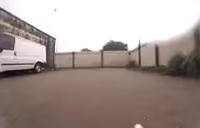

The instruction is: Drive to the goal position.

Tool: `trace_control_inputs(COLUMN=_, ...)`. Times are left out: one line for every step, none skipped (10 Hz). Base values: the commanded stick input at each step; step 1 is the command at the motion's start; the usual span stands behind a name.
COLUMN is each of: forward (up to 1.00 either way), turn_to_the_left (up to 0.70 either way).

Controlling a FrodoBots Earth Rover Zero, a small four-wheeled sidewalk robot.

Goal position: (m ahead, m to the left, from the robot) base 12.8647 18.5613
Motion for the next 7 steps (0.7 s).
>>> trace_control_inputs(forward=0.70, turn_to_the_left=0.06)
trace_control_inputs(forward=0.70, turn_to_the_left=0.06)
trace_control_inputs(forward=0.70, turn_to_the_left=0.06)
trace_control_inputs(forward=0.70, turn_to_the_left=0.06)
trace_control_inputs(forward=0.70, turn_to_the_left=0.06)
trace_control_inputs(forward=0.70, turn_to_the_left=0.06)
trace_control_inputs(forward=0.70, turn_to_the_left=0.06)
